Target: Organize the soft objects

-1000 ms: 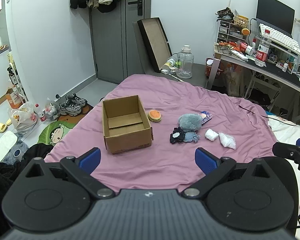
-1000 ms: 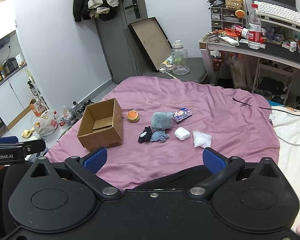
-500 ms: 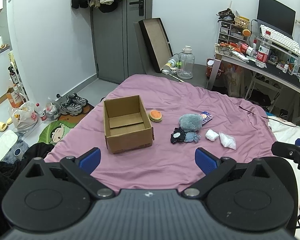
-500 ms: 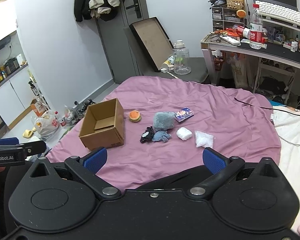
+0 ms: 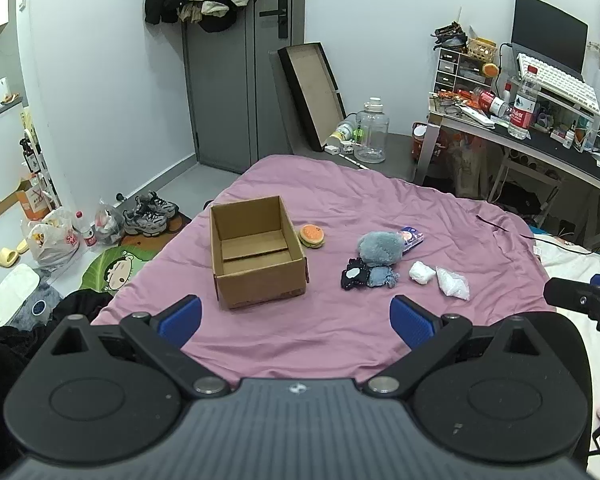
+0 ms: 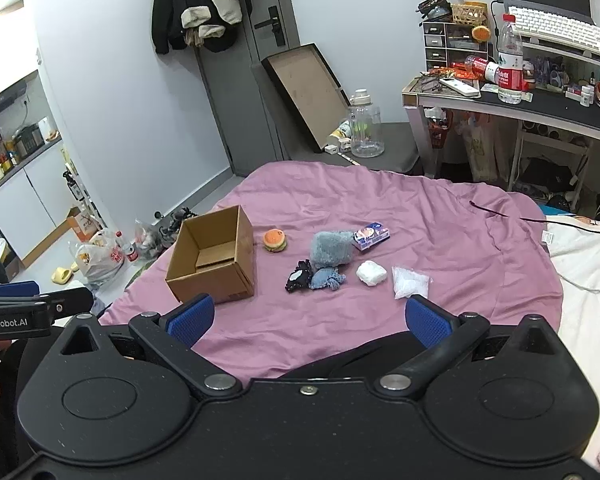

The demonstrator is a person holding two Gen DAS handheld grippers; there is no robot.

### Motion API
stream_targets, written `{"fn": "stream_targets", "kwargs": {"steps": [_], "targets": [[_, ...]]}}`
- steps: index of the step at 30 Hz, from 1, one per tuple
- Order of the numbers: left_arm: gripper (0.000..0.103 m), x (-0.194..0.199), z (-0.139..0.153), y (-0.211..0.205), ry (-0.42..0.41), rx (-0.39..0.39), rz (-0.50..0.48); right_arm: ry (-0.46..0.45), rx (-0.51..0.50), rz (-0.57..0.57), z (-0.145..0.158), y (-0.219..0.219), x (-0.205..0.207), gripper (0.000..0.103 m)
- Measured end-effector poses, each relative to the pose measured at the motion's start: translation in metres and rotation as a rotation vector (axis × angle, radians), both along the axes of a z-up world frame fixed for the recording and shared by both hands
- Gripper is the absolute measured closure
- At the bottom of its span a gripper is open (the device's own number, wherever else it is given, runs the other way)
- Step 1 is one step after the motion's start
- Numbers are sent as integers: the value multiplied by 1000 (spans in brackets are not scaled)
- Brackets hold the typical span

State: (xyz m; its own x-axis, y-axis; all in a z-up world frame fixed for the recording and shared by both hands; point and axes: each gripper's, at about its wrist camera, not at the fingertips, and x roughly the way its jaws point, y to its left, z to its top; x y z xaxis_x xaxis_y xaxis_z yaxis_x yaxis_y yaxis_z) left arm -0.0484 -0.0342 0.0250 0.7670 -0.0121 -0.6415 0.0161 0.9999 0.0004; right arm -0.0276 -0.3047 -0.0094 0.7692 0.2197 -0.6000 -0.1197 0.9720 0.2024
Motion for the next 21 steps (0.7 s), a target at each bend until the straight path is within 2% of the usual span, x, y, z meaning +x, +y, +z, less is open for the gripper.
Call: {"fn": "stream_targets", "kwargs": {"steps": [9, 16, 21], "targets": [[3, 8, -6, -10, 2, -1, -34, 13, 21, -8, -7, -5, 6, 0], [3, 34, -25, -13, 41, -26, -39, 56, 38, -23, -26, -9, 30, 0], [3, 61, -38, -13, 66, -50, -26, 102, 107, -20, -40, -20, 53, 0]]}}
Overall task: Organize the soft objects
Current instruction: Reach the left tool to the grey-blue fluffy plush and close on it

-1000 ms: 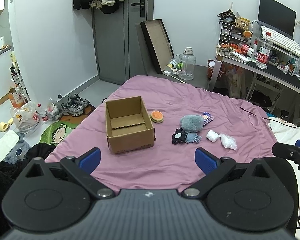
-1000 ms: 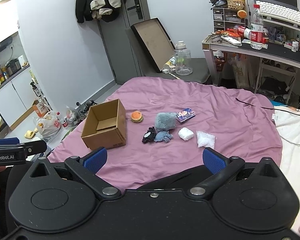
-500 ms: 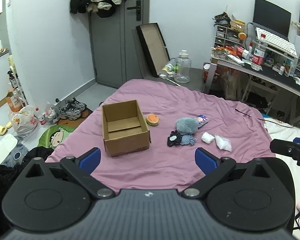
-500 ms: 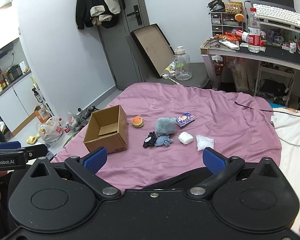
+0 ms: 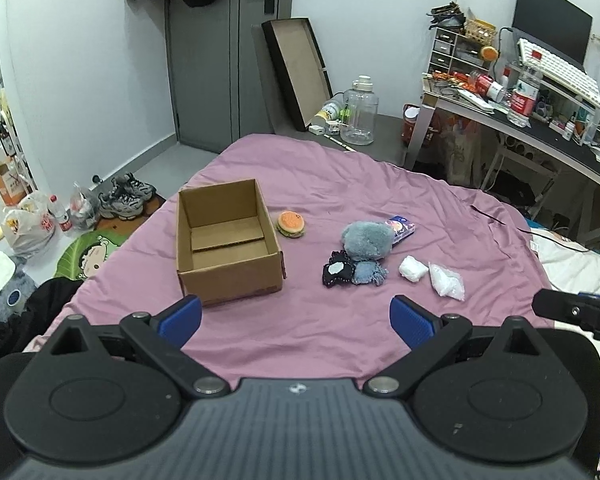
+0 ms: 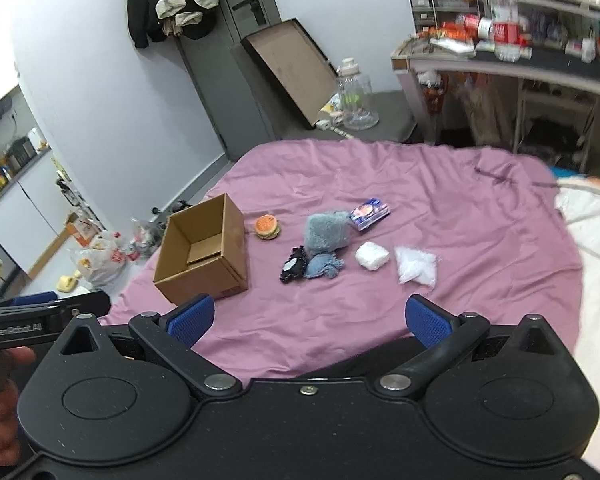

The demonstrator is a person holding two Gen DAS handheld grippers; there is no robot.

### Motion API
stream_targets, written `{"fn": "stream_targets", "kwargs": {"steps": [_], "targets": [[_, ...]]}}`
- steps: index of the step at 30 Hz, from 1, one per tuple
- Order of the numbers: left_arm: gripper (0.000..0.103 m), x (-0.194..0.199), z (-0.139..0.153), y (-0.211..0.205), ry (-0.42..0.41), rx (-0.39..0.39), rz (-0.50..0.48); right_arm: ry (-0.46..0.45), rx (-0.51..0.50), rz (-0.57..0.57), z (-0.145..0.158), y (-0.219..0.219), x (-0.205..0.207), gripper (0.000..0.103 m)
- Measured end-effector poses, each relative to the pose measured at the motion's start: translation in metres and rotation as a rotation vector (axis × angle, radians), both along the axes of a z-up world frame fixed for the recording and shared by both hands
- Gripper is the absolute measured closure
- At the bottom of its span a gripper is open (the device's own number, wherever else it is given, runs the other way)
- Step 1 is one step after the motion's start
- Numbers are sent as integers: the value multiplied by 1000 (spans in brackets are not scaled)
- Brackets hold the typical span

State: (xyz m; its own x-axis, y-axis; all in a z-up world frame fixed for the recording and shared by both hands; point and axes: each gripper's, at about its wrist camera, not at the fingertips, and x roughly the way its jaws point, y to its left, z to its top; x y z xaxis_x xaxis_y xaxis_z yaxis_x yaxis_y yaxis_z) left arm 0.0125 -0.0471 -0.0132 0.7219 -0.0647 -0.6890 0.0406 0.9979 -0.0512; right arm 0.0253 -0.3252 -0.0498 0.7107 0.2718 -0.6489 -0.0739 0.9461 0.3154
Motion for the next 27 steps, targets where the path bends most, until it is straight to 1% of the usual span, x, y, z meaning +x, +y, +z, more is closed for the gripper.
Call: {"fn": "stream_targets", "kwargs": {"steps": [5, 11, 16, 19, 22, 23, 25, 27], "targets": [[3, 28, -12, 1, 17, -42, 14, 22, 1, -38, -12, -11, 26, 0], [4, 63, -26, -7, 40, -69, 9, 32, 41, -64, -22, -24, 58, 0], [6, 92, -38, -17, 63, -80, -6, 53, 95, -78, -36, -32, 85, 0], [6, 107, -46, -23, 74, -90, -1, 63, 101, -79, -46, -31, 101, 1], [6, 119, -53, -27, 83, -108, 12, 86, 130, -78, -57, -31, 117, 2], [7, 124, -56, -28, 90, -114, 12, 96, 150, -84, -62, -33, 123, 2], [10, 133, -61, -31, 107, -121, 12, 111, 178, -95, -69, -35, 134, 6], [14, 143, -65, -32, 124, -130, 14, 124, 197, -103, -75, -36, 145, 7]]}}
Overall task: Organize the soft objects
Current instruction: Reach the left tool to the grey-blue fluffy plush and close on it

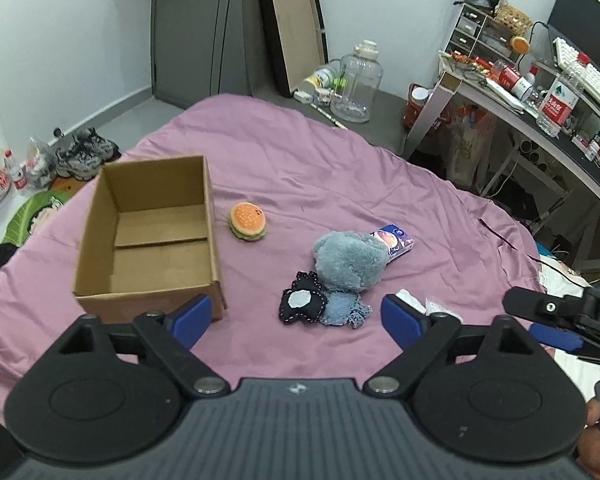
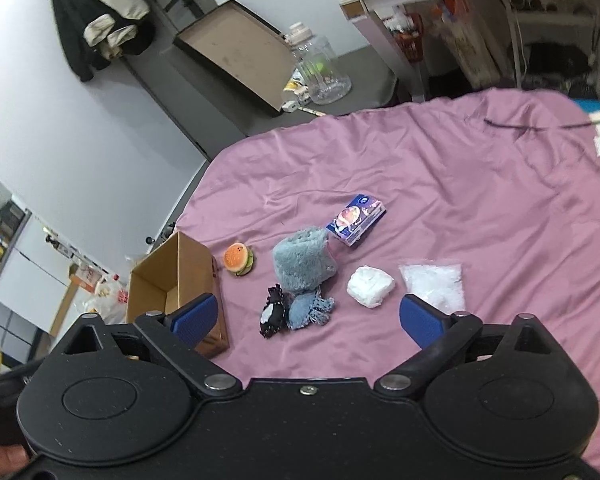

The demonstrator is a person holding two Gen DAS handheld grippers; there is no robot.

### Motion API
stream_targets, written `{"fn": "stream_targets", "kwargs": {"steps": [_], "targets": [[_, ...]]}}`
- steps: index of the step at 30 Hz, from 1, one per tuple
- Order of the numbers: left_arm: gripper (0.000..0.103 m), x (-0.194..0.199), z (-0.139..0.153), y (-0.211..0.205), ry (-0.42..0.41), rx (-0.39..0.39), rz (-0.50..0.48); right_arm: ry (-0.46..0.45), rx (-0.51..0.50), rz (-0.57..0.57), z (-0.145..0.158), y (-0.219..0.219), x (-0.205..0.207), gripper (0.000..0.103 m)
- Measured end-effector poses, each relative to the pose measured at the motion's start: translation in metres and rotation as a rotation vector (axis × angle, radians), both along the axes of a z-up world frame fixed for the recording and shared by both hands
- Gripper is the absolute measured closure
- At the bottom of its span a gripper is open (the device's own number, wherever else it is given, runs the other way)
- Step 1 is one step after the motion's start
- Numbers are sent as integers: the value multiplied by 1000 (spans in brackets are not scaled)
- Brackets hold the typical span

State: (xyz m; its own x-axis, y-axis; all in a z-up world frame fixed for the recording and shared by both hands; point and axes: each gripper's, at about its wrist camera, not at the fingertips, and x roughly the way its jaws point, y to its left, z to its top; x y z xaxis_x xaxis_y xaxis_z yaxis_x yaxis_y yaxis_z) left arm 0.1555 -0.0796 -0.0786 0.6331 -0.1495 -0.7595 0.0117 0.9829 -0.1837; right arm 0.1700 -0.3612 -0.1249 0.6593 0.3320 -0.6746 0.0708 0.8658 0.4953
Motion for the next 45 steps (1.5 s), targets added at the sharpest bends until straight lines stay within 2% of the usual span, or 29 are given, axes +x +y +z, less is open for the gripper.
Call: {"fn": "stream_targets", "kwargs": {"steps": [12, 18, 22, 26, 28, 32, 35, 39, 42, 43, 45], "targets": [[33, 52, -18, -2, 61, -57, 54, 69, 82, -11, -26, -3, 60, 21], [34, 76, -25, -4, 83, -83, 86, 95, 111, -18, -38, -5, 92, 24], [36, 93, -31, -10, 95, -89, 95, 138, 160, -50, -52, -9, 115, 32], [36, 110, -46, -16, 125, -106, 103, 162, 240, -105, -73, -12, 131, 38], [41, 117, -53, -18, 140, -115, 103, 173, 263, -127, -88, -10, 135, 40], [44, 131, -65, -21, 134, -141, 112, 197, 267, -112, -109, -3, 143, 45], [48, 143, -81, -23, 155, -177, 128, 200, 259, -103, -113, 2, 150, 46], [49, 156, -100, -28, 185, -211, 132, 200, 257, -98, -118, 4, 159, 47], [49, 166, -111, -34, 209, -237, 115, 237, 272, -118, -133, 2, 168, 58], [49, 169, -115, -36, 217, -236, 117, 252, 292, -125, -138, 1, 171, 64], [49, 173, -122, -38, 231, -244, 119, 285, 372, -132, -151, -3, 174, 66]]}}
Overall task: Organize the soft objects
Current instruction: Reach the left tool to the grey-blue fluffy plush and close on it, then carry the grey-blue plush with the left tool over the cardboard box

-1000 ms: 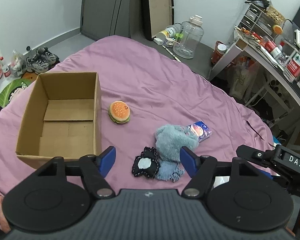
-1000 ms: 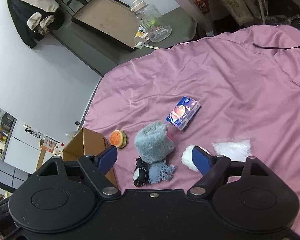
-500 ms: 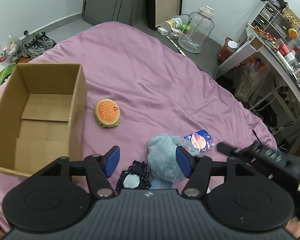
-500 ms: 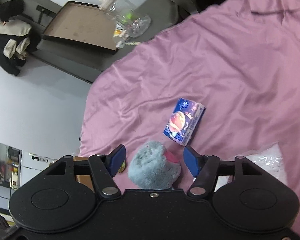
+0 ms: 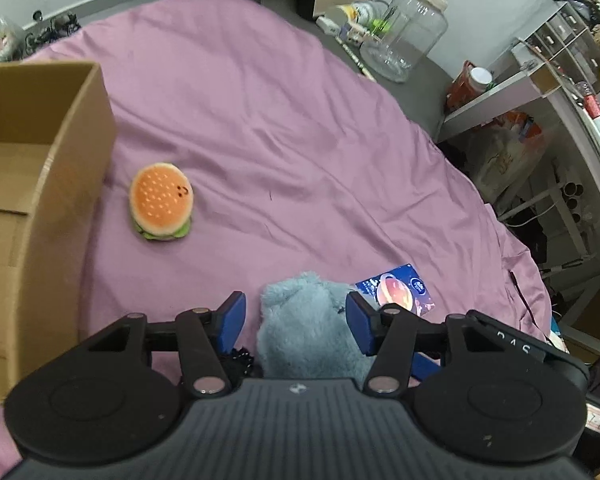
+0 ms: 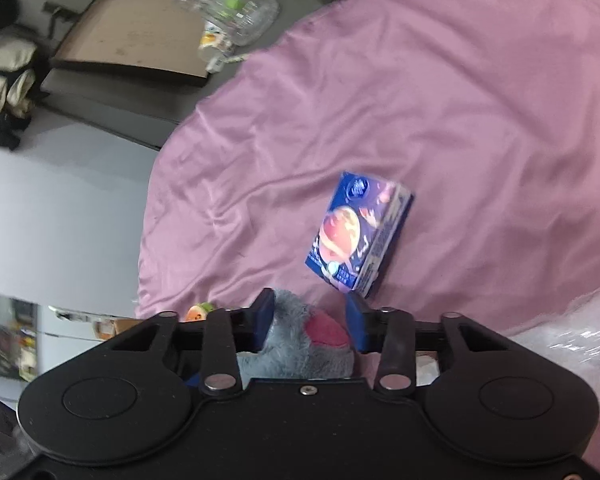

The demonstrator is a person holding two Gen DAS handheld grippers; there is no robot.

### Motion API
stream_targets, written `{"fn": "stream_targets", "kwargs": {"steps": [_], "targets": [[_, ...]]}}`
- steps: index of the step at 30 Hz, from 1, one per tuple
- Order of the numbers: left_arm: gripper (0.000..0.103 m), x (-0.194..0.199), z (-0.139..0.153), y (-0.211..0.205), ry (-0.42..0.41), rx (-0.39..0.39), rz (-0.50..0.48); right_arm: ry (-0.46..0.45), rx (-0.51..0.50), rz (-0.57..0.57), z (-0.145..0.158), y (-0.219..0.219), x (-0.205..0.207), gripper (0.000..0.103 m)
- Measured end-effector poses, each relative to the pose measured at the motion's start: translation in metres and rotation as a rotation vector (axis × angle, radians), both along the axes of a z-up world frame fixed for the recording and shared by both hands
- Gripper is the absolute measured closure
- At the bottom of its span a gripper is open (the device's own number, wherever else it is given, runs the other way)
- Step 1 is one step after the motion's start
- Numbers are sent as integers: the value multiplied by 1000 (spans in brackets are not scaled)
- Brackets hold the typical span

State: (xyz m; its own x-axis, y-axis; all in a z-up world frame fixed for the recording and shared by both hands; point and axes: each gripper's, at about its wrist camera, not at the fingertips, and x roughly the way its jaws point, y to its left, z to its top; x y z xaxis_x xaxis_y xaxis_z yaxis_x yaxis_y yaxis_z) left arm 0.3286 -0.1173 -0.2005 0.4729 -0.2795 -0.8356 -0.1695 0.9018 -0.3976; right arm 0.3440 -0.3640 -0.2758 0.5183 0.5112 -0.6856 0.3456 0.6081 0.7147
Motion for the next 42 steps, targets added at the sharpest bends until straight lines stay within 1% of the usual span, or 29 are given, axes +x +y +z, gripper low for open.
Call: {"fn": "stream_targets", "kwargs": {"steps": [2, 7, 9, 10, 11, 12, 14, 16, 21, 23, 27, 28, 35, 42], "targets": [[49, 3, -6, -2, 15, -4, 1, 14, 32, -15, -7, -3, 1, 67], [50, 5, -16, -2, 40, -16, 26, 20, 52, -16, -8, -2, -2, 67], [57, 4, -20, -1, 50, -30, 34, 10, 57, -10, -5, 1, -5, 67], [58, 3, -22, -1, 52, -46, 39, 7, 50, -4, -4, 3, -7, 68], [63, 1, -22, -1, 50, -56, 42, 6, 38, -1, -4, 5, -9, 69], [70, 0, -22, -1, 48, -60, 42, 6, 30, 0, -4, 6, -10, 70], [76, -2, -20, -4, 41, -60, 36, 5, 17, -9, -3, 8, -12, 71], [79, -4, -16, -7, 34, -49, 36, -4, 4, -20, 0, 8, -15, 78], [83, -8, -3, -14, 12, 8, 10, -20, -37, -13, 10, 15, -19, 85], [83, -11, 4, -12, 8, 9, 1, -37, -41, -10, 18, 17, -22, 86], [85, -18, 26, -1, -42, 3, -15, -93, -36, -3, 37, 24, -32, 89], [85, -21, 32, 2, -56, 2, -20, -112, -37, -1, 44, 26, -36, 91], [86, -41, 71, 26, -146, -18, -41, -220, -79, 22, 86, 50, -60, 92], [87, -62, 100, 51, -215, -4, -61, -296, -109, 57, 114, 81, -83, 93]]}}
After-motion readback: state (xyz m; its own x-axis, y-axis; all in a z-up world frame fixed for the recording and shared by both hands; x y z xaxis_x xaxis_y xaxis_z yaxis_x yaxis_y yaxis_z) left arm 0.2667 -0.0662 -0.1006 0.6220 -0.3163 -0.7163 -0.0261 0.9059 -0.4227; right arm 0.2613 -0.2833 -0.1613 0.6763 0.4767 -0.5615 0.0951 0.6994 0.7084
